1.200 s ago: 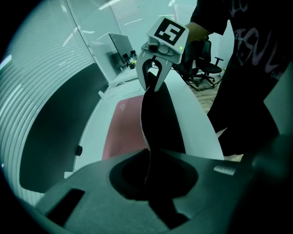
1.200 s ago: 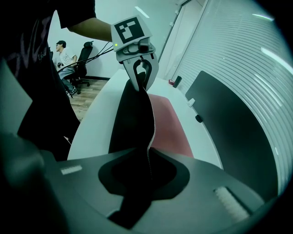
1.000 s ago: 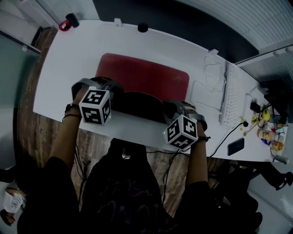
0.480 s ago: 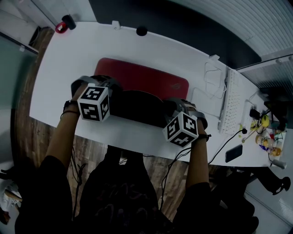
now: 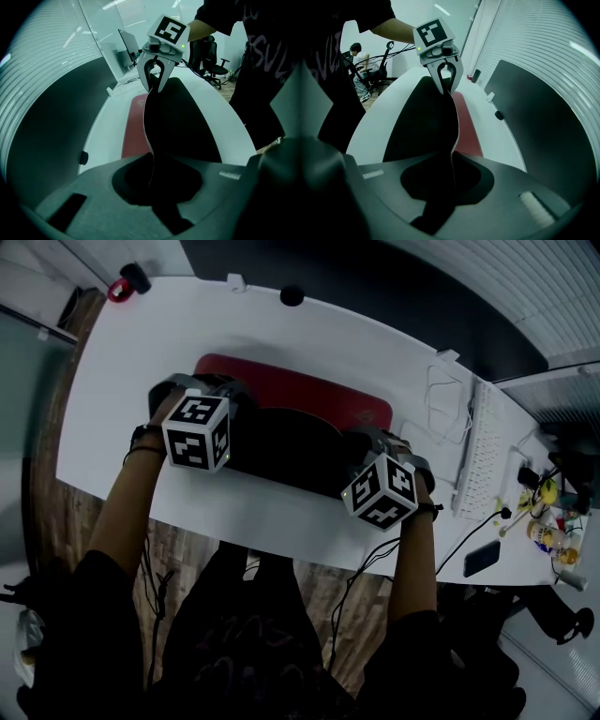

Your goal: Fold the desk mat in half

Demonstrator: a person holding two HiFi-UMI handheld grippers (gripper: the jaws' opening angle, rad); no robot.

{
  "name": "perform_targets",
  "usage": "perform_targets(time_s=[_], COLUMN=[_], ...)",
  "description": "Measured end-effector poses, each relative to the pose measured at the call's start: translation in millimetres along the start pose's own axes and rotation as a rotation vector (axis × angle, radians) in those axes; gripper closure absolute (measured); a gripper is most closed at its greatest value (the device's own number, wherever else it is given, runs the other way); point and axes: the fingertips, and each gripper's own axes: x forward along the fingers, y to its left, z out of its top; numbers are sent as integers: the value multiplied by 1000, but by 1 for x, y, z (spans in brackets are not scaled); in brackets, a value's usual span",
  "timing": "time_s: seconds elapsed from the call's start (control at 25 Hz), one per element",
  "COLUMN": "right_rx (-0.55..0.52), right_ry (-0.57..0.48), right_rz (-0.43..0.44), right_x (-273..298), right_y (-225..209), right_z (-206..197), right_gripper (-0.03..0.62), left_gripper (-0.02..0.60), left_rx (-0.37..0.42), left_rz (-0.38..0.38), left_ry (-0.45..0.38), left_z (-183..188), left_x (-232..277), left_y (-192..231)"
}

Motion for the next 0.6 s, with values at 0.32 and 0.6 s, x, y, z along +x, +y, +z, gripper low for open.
perform_targets(time_s=[0.32,0.6], right_rx=[-9,-8], right_ry=[2,1], right_rz=[15,12], right_x=[15,27], right_y=[-16,-36], right_z=[-4,-8], right_gripper=[531,531], left_gripper=[548,548], left_rx=[-5,-15], left_rz=[-1,7], left_ry=[6,9], left_z=[-8,-13], left_x=[14,26], left_y=[15,36])
